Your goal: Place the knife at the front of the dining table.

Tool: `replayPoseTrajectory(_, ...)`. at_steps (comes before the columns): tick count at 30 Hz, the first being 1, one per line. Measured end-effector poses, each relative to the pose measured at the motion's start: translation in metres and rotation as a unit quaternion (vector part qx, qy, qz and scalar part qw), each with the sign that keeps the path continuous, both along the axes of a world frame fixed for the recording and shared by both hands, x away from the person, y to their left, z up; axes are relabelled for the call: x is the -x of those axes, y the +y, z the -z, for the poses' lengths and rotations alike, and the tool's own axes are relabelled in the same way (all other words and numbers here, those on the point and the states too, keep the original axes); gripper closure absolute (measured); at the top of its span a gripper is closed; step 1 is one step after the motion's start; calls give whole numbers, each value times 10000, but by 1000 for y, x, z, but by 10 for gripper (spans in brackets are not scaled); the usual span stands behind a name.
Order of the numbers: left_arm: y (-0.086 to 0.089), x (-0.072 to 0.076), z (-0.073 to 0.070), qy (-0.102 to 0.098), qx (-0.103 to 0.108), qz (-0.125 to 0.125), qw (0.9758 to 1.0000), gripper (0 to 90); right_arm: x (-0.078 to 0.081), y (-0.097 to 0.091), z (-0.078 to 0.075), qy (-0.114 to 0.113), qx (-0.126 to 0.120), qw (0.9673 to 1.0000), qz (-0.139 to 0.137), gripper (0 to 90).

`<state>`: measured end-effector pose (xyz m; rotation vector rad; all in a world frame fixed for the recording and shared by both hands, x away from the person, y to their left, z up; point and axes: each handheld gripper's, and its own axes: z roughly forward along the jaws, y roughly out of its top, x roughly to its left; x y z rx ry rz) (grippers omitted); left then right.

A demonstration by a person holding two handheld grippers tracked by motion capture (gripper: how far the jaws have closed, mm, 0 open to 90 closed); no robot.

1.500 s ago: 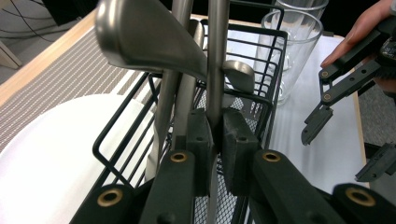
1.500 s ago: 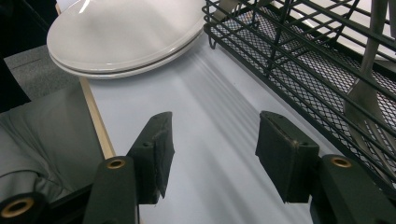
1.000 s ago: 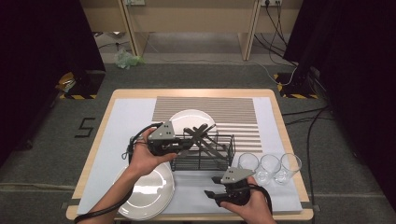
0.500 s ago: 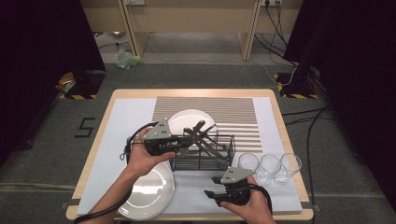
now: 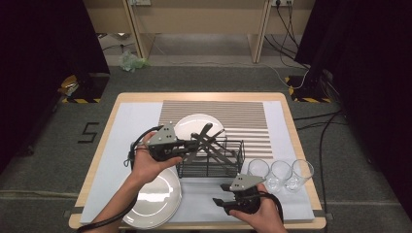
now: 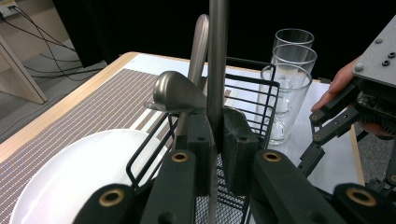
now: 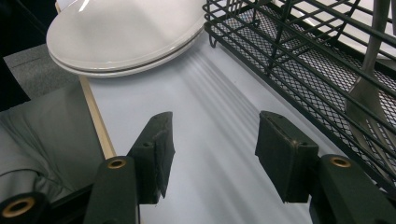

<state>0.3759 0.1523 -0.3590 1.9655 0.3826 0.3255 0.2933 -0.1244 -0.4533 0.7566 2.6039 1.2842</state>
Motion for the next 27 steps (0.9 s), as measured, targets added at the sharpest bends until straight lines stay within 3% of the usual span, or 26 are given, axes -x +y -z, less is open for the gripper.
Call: replayPoseTrajectory(27,4,-1,-11,2,389,33,9992,824,0,0,0,15,11,10000,-4,464)
